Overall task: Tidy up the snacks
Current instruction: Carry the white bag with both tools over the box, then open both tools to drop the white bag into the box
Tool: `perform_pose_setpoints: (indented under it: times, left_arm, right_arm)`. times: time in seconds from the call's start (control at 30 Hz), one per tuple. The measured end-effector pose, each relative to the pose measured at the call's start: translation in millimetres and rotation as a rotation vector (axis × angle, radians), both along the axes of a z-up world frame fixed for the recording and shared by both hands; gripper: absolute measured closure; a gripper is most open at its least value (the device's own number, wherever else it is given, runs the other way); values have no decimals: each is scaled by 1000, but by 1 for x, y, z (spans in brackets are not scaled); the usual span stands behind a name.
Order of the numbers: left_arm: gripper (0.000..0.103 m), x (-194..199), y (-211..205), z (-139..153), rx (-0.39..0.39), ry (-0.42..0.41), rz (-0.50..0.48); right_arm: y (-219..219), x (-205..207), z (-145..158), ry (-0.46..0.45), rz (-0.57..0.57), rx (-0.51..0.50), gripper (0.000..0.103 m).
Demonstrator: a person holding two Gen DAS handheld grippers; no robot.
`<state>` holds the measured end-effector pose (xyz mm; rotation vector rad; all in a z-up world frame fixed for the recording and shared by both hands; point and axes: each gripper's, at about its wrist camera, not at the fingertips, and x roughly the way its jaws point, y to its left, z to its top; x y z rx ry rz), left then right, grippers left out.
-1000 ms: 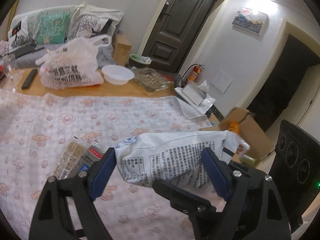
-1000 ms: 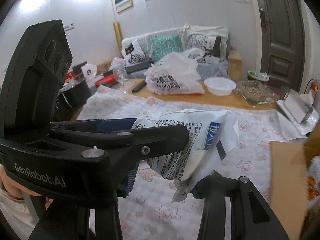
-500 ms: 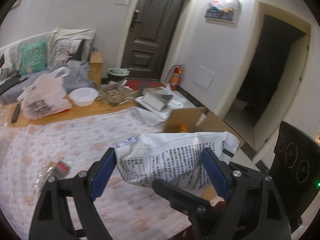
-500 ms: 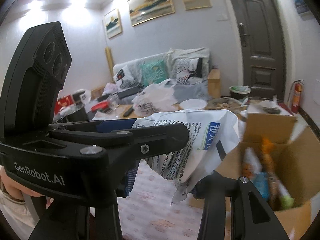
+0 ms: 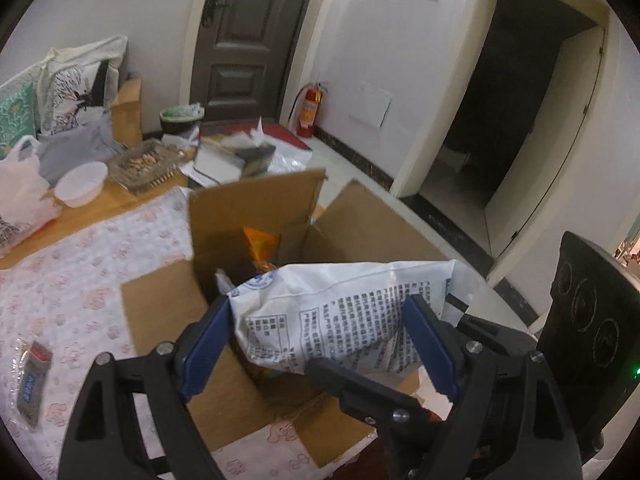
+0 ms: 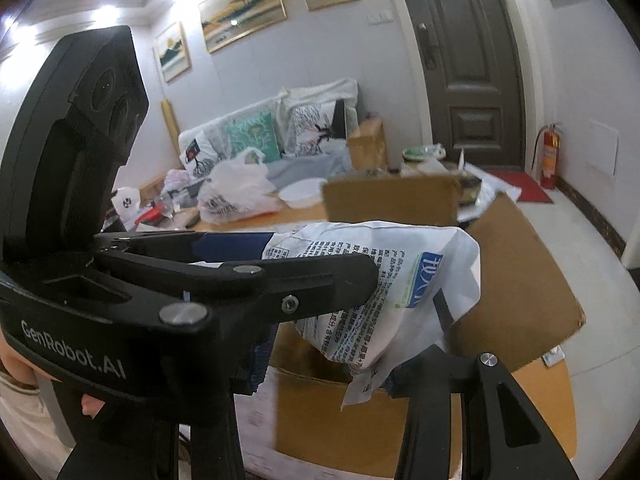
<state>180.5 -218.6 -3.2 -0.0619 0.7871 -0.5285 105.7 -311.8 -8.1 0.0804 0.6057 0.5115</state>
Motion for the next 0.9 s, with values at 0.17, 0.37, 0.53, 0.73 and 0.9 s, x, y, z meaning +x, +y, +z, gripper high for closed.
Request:
perform_pose_setpoints:
  times: [0.17,0.37,0.53,0.73,0.9]
  left_arm:
    - [19,13,-8,-15,26,50,4]
    - [19,20,-10,-17,59,32,19]
    - [19,23,-8,-18,68,19,20]
    - [19,23,0,-17,57,16,32]
    - [19,18,7,-14,52,7,36]
  right_arm:
    - [-13,18,-13,52,45,-5,65]
    - [-13,41,-25,111,107,-46,64]
    - [-11,41,-29,123,115,-48,62]
    - [-14,36,-25,114,92,-55,61]
    - [-17,31,-16,77,31,-87,59]
